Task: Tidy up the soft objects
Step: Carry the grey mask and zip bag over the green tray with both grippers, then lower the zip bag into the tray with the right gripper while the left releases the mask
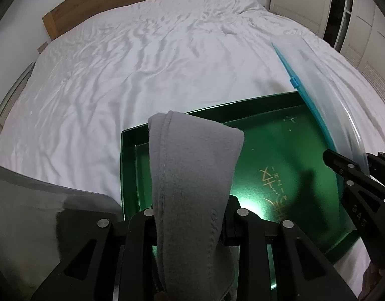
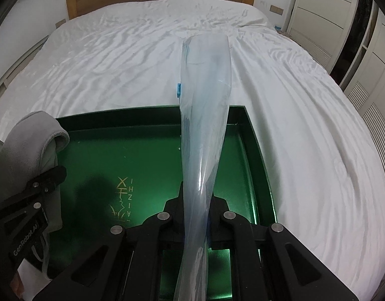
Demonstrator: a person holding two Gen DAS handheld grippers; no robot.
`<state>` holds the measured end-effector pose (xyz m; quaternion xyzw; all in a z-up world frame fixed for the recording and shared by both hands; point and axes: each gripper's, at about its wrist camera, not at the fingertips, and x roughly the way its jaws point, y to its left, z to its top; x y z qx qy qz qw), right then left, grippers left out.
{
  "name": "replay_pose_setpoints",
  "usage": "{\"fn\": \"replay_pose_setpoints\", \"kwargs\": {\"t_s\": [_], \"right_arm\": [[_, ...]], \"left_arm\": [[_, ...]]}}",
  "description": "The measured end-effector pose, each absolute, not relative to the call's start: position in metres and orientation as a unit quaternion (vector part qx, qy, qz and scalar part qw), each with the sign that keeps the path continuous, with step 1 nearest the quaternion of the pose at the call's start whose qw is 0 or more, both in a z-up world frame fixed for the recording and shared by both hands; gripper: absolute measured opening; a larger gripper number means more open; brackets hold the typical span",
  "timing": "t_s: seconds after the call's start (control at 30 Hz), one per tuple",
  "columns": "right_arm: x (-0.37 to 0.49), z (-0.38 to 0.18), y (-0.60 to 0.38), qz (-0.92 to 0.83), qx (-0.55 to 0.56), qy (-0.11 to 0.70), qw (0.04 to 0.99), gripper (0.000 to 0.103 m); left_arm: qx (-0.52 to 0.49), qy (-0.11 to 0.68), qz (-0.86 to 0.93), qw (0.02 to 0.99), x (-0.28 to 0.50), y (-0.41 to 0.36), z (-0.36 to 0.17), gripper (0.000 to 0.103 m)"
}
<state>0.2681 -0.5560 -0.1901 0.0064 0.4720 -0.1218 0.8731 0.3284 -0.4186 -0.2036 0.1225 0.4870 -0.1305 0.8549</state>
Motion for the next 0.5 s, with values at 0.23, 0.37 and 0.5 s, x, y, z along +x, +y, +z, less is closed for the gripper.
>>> {"fn": "replay_pose_setpoints", "kwargs": {"t_s": [0.23, 0.37, 0.5], "right_arm": [[0.279, -0.2, -0.56, -0.125, 0.015, 0.474, 0.871, 0.01], [0.282, -0.204, -0.562, -0.125, 0.02, 0.476, 0.87, 0.01], [0.281, -0.208, -0.559, -0.122, 0.022, 0.477, 0.87, 0.011]], "left_arm": [[0.127, 0.5, -0.115, 0.849, 0.338, -0.418, -0.216, 0.024], [0.127, 0.504, -0.109, 0.847, 0.341, -0.416, -0.22, 0.024], [0.128, 0.506, -0.104, 0.847, 0.345, -0.416, -0.223, 0.024]]}}
